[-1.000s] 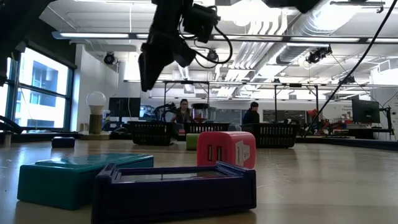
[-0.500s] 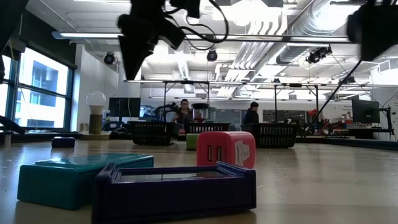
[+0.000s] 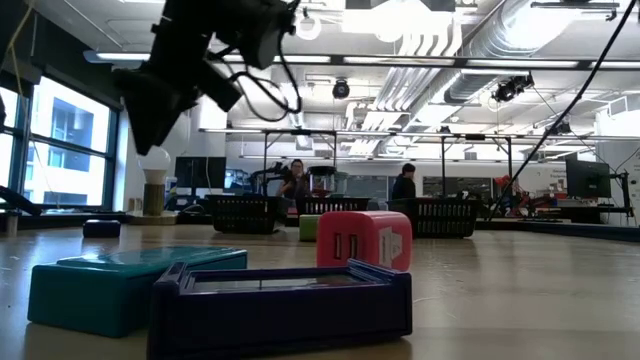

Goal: Pick & Place Office items
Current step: Put the right pink charger charger adapter into the right black bin

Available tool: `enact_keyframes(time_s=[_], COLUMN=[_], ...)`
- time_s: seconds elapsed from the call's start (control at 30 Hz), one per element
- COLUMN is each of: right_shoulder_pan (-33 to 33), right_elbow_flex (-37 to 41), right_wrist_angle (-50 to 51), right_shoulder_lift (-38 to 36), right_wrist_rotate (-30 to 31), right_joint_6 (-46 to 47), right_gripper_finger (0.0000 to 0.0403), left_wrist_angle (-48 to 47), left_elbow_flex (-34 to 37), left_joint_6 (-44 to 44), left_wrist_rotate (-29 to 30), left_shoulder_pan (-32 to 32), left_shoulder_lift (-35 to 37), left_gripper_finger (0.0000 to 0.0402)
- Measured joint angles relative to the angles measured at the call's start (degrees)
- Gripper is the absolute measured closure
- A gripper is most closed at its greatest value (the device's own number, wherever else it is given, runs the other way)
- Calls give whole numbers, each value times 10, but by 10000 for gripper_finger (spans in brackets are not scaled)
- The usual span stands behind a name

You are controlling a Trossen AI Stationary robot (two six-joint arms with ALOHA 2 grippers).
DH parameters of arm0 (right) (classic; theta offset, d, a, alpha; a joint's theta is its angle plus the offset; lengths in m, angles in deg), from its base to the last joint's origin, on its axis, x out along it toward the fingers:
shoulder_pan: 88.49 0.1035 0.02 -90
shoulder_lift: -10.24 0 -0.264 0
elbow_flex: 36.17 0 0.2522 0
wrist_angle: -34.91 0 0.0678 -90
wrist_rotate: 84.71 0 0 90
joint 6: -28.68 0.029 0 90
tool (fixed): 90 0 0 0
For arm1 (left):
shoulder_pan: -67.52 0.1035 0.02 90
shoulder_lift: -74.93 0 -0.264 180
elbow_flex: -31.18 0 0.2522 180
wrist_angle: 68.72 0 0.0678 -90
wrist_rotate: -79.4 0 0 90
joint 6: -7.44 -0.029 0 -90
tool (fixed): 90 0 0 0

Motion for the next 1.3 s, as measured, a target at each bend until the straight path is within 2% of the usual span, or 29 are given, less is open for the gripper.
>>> enact_keyframes(time_s=[0.3, 0.4, 0.5, 0.6, 0.73, 0.83, 1.03, 1.3], right_shoulder_pan=[30, 36, 36, 35, 35, 35, 28, 14], right_elbow_flex=[0, 0, 0, 0, 0, 0, 0, 0], right_wrist_angle=[-161, -177, -138, -56, 41, 98, 180, 185], right_shoulder_lift=[0, 0, 0, 0, 0, 1, 14, 61], right_wrist_rotate=[58, 78, 77, 72, 35, 7, 1, -12], right_joint_6=[-94, -96, -32, 96, 251, 317, 338, 329], right_gripper_finger=[16, 16, 16, 16, 16, 16, 16, 16], left_wrist_angle=[28, 50, 65, 75, 81, 89, 100, 101], left_elbow_flex=[27, 27, 27, 27, 27, 27, 27, 27], left_joint_6=[-11, -8, -6, -5, -5, -8, -11, -11], left_wrist_rotate=[-8, -10, -10, -10, -10, -10, -9, -7], left_shoulder_pan=[-8, -19, -31, -42, -51, -52, -52, -52], left_shoulder_lift=[85, 115, 136, 150, 155, 155, 155, 155], left_gripper_finger=[155, 155, 155, 155, 155, 155, 155, 155])
